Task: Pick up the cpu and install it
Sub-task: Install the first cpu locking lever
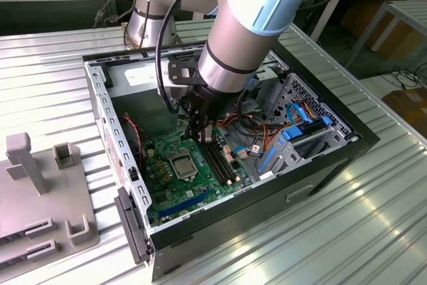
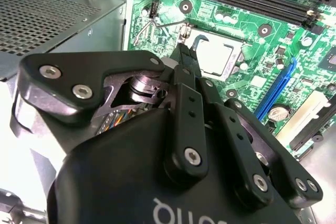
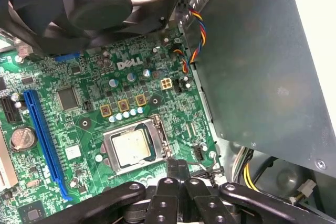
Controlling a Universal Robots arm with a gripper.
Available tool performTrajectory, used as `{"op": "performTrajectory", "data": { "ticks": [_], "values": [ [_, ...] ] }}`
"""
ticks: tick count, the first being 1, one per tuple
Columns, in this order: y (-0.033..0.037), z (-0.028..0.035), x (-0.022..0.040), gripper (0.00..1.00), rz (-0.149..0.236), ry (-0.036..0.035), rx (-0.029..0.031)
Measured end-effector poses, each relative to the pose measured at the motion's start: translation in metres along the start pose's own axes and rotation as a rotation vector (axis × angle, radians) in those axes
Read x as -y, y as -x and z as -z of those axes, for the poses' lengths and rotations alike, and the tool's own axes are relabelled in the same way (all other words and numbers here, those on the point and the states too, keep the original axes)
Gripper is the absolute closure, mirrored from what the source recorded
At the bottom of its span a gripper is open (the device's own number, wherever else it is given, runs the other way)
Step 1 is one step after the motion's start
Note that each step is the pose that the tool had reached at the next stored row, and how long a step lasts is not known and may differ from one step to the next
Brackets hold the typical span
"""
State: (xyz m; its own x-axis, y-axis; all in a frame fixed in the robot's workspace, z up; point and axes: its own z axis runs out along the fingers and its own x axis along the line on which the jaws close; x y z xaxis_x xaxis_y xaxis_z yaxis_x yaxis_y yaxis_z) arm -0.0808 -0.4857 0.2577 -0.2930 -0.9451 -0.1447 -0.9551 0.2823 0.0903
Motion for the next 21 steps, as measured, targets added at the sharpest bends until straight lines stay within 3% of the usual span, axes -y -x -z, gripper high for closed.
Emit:
{"op": "performTrajectory", "data": {
  "ticks": [8,14,21],
  "values": [
    [0.0002,-0.0001,0.0008,0.89,0.000,0.0000,0.0003],
    [0.0113,-0.0039,0.0183,0.89,0.000,0.0010,0.0020],
    [0.0165,-0.0089,0.0204,0.89,0.001,0.0038,0.0109]
  ]
}}
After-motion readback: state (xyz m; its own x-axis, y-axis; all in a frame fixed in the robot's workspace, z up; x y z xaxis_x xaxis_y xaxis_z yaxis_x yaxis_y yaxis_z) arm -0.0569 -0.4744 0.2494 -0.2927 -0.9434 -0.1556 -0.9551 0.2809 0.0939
